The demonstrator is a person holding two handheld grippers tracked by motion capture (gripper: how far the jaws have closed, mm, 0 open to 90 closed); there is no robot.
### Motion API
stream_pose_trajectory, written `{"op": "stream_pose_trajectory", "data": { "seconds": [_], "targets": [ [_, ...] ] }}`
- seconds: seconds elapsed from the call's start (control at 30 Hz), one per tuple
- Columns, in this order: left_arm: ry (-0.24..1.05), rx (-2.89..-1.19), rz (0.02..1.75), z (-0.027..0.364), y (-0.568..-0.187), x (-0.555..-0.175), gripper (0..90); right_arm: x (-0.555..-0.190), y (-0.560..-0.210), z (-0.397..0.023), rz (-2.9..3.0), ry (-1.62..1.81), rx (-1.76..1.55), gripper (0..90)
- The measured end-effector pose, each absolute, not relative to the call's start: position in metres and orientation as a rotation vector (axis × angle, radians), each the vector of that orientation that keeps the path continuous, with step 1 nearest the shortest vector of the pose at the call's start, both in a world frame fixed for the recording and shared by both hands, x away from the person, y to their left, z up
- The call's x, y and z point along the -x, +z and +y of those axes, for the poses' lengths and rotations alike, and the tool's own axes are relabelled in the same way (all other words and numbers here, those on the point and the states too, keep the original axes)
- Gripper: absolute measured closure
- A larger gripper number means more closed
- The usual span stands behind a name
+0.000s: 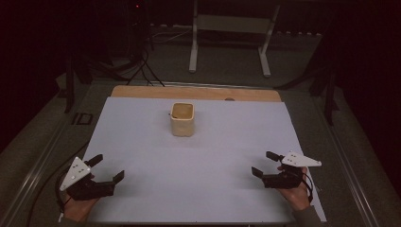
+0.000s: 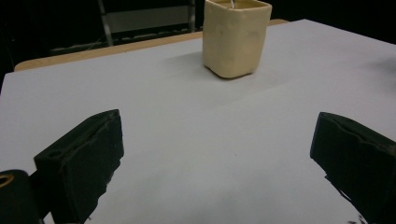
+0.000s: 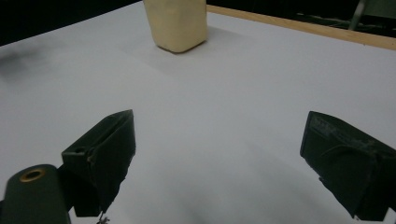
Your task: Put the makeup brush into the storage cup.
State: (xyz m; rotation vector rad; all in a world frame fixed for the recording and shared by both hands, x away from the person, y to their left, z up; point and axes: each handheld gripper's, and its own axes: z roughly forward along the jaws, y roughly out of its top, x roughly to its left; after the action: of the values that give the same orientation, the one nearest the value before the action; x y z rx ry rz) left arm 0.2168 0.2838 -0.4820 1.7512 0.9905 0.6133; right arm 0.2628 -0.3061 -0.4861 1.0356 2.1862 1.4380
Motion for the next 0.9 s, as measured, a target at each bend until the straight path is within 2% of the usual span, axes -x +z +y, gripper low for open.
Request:
{"op": "stream_pose_trajectory", "data": {
  "seconds": [0.9],
  "targets": [
    [0.623,-1.746,0.997,0.285,-0.482,-0.217,3.7,-0.243,-0.494,-0.317,2.175,1.459,-1.025,10.3]
  ]
}}
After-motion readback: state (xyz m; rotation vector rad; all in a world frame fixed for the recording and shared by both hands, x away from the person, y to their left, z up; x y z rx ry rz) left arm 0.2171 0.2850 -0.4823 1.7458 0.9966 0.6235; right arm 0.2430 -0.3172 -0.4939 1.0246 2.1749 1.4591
